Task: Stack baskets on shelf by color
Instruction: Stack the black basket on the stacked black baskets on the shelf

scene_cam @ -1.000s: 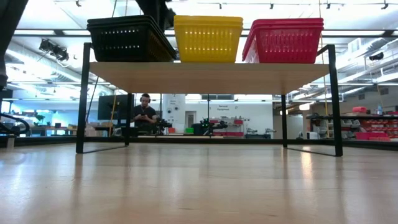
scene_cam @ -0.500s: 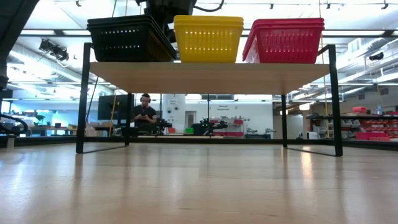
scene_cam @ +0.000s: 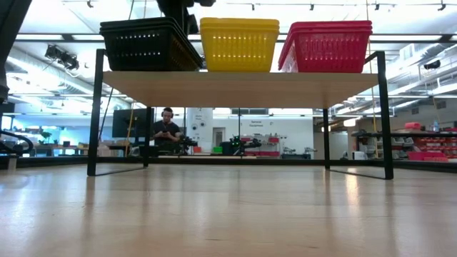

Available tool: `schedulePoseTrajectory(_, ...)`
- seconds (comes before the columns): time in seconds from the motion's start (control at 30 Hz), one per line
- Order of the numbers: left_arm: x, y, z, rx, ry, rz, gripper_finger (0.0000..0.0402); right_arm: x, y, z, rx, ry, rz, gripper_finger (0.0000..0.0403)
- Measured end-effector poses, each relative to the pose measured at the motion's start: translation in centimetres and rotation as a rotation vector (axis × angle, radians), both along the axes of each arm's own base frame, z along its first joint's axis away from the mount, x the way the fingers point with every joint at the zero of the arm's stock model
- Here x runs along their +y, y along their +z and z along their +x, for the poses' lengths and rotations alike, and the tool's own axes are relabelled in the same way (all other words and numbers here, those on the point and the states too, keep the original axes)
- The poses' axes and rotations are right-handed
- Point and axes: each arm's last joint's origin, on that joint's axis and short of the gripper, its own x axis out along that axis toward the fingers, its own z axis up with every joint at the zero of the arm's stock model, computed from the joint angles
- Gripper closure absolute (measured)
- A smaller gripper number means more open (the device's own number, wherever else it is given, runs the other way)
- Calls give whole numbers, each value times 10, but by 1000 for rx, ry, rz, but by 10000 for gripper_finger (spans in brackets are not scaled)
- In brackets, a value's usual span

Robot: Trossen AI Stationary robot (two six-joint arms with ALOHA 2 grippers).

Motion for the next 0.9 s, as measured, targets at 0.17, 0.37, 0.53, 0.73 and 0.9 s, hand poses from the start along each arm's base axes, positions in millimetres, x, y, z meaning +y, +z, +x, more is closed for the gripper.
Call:
schedulePoseTrajectory(0.17, -6, -7, 5, 19, -20, -30, 271, 0, 0, 0, 6, 8, -18, 298)
schedulePoseTrajectory(0.37, 0, -39, 5, 127, -22, -51, 271, -1, -1, -2, 25, 11, -24, 298)
schedulePoseTrajectory(0.53, 6, -56, 5, 161, -6, -62, 271, -1, -2, -3, 40, 11, -27, 298)
schedulePoseTrajectory(0.73, 12, -57, 8, 126, 24, -20, 271, -1, -2, -3, 44, 14, -30, 298)
schedulePoseTrajectory(0.9, 20, -57, 8, 116, 71, -13, 271, -1, -2, -3, 45, 17, -32, 298)
